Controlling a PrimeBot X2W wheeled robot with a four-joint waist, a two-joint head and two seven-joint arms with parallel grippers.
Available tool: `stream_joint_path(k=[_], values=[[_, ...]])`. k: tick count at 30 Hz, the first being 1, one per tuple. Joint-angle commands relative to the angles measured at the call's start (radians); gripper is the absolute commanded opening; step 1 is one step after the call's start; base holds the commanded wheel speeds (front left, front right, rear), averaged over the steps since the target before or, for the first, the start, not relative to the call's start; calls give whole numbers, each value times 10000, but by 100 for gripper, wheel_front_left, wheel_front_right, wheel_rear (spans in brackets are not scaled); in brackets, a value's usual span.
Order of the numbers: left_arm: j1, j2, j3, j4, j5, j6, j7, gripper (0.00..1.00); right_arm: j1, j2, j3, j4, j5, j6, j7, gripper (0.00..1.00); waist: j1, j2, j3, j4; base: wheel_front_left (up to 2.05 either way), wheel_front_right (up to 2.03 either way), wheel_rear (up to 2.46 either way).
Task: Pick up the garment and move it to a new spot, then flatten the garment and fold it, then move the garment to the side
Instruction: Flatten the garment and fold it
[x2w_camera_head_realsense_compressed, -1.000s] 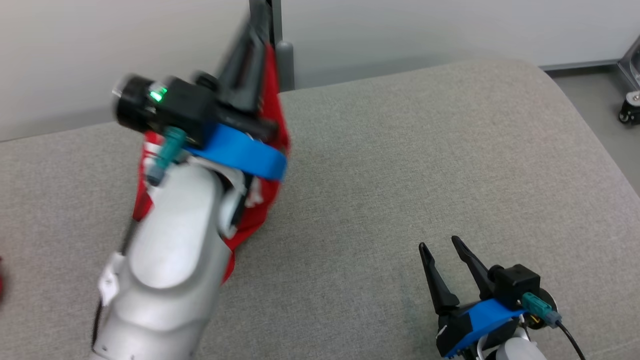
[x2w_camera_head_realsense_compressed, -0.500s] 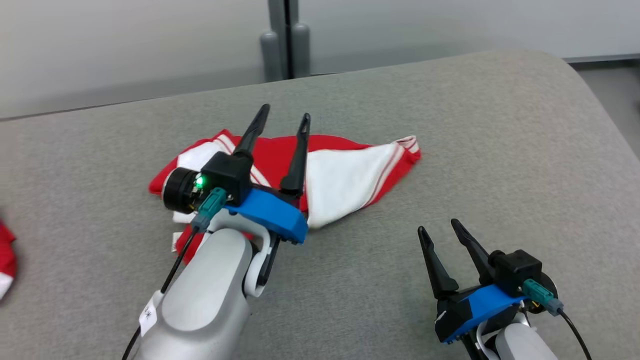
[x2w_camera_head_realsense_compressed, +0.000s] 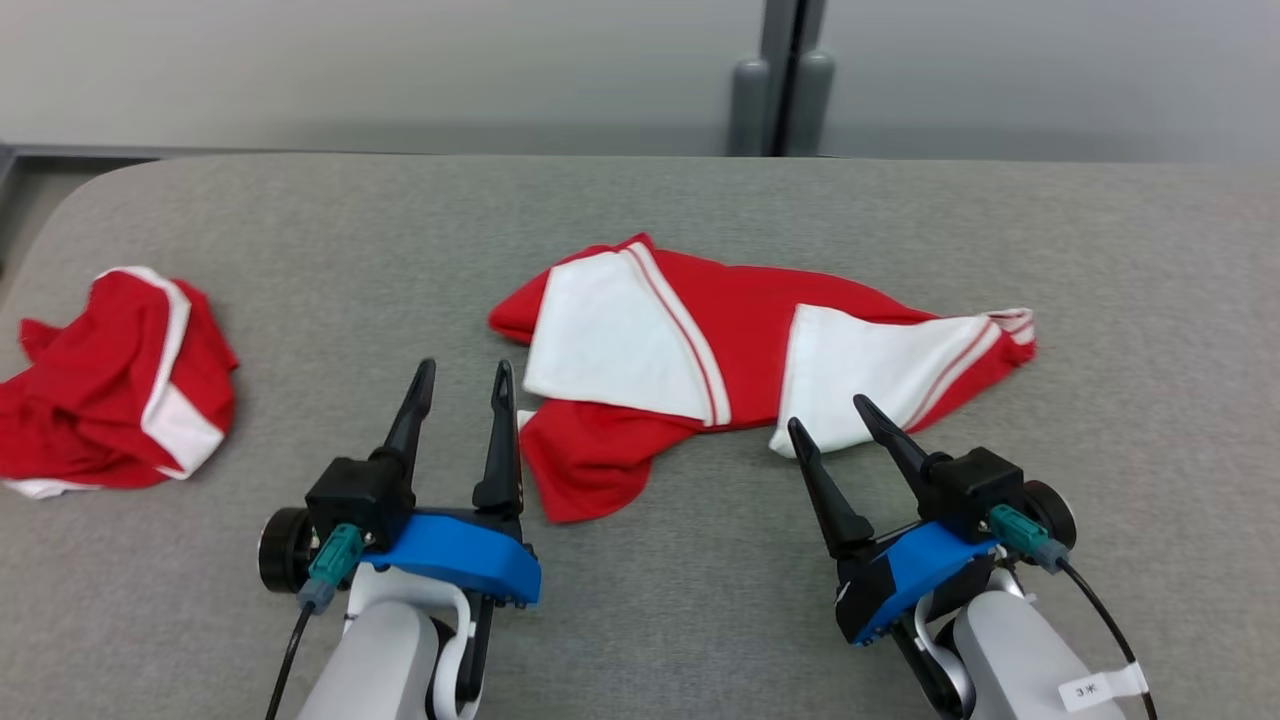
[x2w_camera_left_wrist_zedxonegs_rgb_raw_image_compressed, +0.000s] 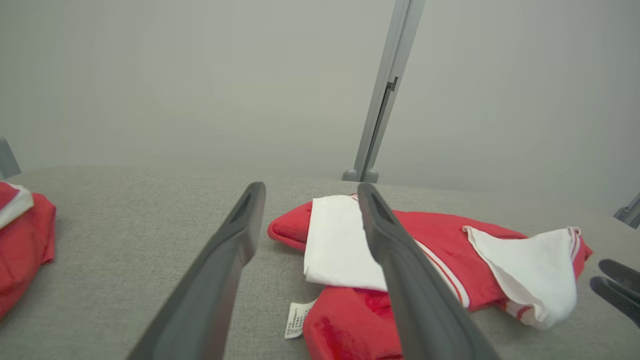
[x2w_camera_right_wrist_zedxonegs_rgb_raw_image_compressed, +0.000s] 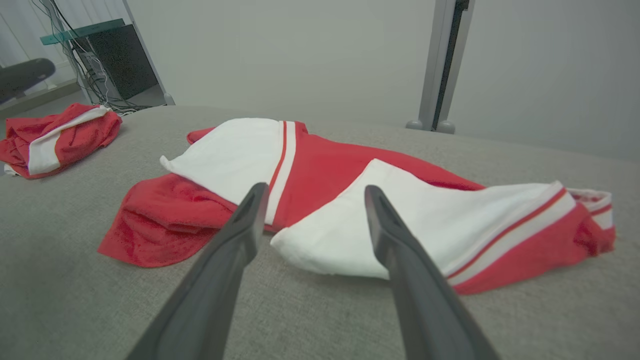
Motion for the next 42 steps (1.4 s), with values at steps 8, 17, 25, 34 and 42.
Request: stream_joint_path(k=[8, 17, 25, 34, 42], values=[[627, -17, 27, -160, -238, 11, -3, 100, -840, -43, -572, 2091, -1235, 1, -40, 100, 0, 0, 362, 985, 0, 0, 0], [468, -17, -65, -265, -185, 7, -2, 100, -924, -42, -1151, 1751, -1131, 1, -41, 0, 0, 0, 431, 766, 0, 0, 0], [777, -14, 185, -66, 8, -129, -2, 100, 182, -50, -3382, -305, 1146, 1, -40, 0, 0, 0, 100, -399, 0, 0, 0], [859, -13, 177, 359, 152, -252, -2, 100, 1151, -23, -4945, 1050, 2281, 1, -40, 100, 0, 0, -58, -1521, 0, 0, 0], [999, -10, 153, 507, 95, -290, -2, 100, 1049, -28, -4873, 467, 1744, 1, -40, 100, 0, 0, -74, -1594, 0, 0, 0]])
